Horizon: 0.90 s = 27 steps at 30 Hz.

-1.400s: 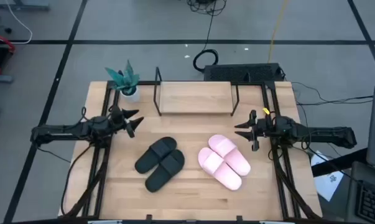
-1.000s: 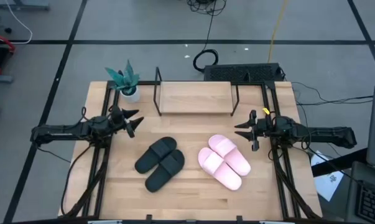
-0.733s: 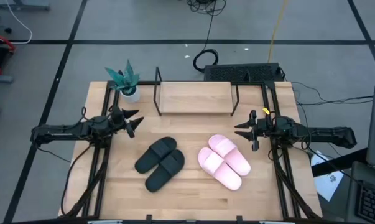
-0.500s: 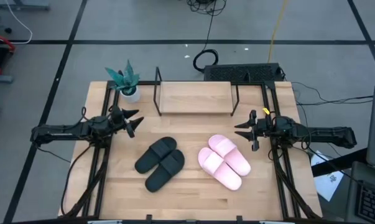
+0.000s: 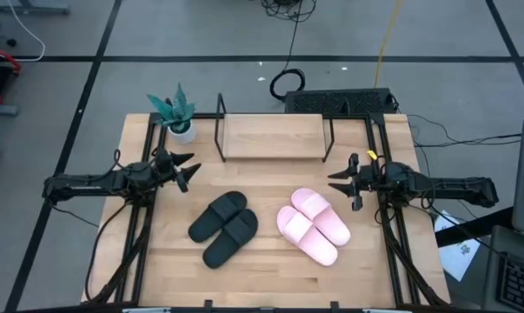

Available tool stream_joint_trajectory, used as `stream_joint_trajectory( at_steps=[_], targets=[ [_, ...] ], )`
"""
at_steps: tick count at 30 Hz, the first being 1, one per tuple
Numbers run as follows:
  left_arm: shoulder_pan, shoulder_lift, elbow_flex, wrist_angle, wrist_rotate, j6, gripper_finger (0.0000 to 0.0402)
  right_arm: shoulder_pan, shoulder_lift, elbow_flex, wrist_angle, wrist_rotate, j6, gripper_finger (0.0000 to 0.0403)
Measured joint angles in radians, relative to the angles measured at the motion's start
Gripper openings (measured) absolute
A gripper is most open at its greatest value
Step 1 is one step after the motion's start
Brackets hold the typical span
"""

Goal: Pick and place slides into the shelf
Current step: Put the right pink slipper on the shelf

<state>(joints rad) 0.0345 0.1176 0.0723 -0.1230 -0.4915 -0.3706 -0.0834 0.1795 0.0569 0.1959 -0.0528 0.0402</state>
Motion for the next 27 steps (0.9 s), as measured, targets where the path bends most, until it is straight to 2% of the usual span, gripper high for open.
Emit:
stream_joint_trajectory(
  at_steps=[4, 8, 13, 20, 24, 27],
  targets=[
    [0.000, 0.000, 0.000, 0.000, -0.001, 0.000, 0.0273, 0.000, 0.000, 0.000, 0.030, 0.002, 0.027, 0.0110],
    [0.000, 0.000, 0.000, 0.007, -0.006, 0.000, 0.0273, 0.000, 0.005, 0.000, 0.139, 0.076, 0.075, 0.0110],
    [0.000, 0.000, 0.000, 0.064, -0.006, -0.022, 0.0273, 0.000, 0.008, 0.000, 0.330, 0.079, 0.217, 0.0110],
    [0.000, 0.000, 0.000, 0.196, -0.006, -0.101, 0.0273, 0.000, 0.013, 0.000, 0.472, 0.108, 0.306, 0.0110],
    [0.000, 0.000, 0.000, 0.289, -0.006, -0.141, 0.0273, 0.002, 0.030, 0.001, 0.618, 0.095, 0.312, 0.0110],
    [0.000, 0.000, 0.000, 0.378, 0.014, -0.141, 0.0273, 0.011, 0.052, 0.035, 0.690, 0.041, 0.291, 0.0110]
  ],
)
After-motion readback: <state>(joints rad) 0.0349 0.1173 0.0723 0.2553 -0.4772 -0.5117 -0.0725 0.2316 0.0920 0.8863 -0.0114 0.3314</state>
